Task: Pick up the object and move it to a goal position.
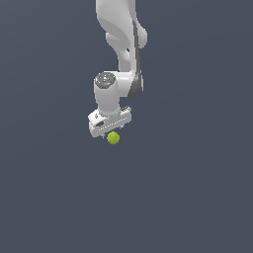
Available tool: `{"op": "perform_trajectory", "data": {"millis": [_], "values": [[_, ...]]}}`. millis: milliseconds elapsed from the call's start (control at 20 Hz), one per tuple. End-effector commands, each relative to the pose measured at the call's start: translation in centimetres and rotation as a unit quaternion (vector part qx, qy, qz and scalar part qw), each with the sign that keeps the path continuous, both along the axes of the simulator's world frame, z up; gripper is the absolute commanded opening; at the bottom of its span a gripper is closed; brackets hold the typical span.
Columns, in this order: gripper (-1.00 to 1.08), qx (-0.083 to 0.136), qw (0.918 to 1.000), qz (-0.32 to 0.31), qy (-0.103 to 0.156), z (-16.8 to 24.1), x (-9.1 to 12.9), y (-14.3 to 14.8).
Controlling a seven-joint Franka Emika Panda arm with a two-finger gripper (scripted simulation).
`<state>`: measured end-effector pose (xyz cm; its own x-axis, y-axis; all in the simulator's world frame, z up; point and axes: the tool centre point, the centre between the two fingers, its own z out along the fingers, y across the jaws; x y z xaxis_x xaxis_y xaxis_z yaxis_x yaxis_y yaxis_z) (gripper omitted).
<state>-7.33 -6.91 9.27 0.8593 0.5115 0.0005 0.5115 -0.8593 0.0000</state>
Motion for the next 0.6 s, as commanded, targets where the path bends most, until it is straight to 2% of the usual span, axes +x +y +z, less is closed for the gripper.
{"op": "perform_trajectory", "data": {"millis": [0, 300, 550], "values": [[1.00, 0.000, 1.0000, 0.005, 0.000, -0.1, -0.1, -0.1], [1.00, 0.000, 1.0000, 0.003, 0.000, -0.6, -0.1, -0.1], [1.00, 0.000, 1.0000, 0.004, 0.000, -2.8, -0.2, -0.1]]}}
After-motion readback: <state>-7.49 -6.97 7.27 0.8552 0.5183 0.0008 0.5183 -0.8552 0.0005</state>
